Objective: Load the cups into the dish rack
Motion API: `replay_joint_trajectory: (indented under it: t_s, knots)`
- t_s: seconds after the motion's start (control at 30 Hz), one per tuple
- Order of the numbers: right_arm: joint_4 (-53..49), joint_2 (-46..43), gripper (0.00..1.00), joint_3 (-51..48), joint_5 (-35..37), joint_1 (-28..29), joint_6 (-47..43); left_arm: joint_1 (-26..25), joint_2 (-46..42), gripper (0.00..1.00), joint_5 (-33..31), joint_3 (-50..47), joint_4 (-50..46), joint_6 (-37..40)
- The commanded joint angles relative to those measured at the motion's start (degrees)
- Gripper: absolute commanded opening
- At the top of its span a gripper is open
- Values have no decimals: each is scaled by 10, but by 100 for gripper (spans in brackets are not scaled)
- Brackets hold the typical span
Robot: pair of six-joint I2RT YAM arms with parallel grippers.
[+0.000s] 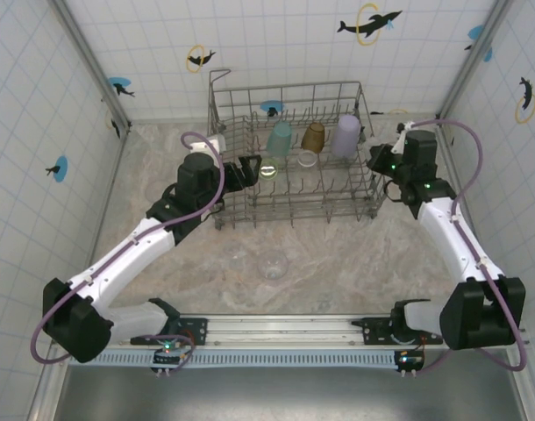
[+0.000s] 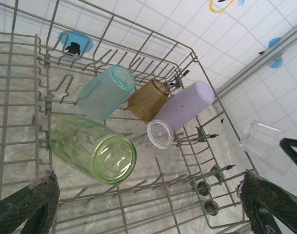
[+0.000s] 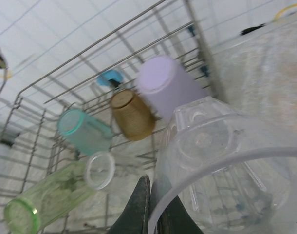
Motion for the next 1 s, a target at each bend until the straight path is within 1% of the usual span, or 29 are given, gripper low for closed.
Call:
replay_joint_trajectory:
  t_s: [0.0, 0.17, 0.47, 0.53, 0.67, 0.77, 0.83, 0.9, 0.97]
  knots:
    - [82, -19, 0, -17, -23, 28, 7, 0, 30, 98, 40, 20, -29, -24]
    - [143, -22, 0, -37, -47, 49, 29, 0, 59, 98, 64, 59, -24, -23]
    - [296, 4, 0, -93, -152, 63, 119, 2, 113, 98, 77, 125, -29, -21]
    - [343, 9, 0, -108, -169, 65, 142, 7, 126, 98, 84, 140, -31, -30]
    - [399, 22, 0, -122, -194, 74, 168, 20, 144, 98, 103, 152, -20, -54]
    - [435, 29, 0, -132, -204, 84, 183, 40, 157, 98, 137, 152, -2, -90]
    - [460, 33, 0, -138, -212, 92, 193, 58, 165, 98, 177, 148, 12, -132]
    - [475, 38, 0, -140, -224, 98, 203, 66, 170, 98, 220, 135, 49, -159]
    - [497, 44, 0, -143, -240, 101, 217, 68, 175, 98, 238, 127, 73, -173]
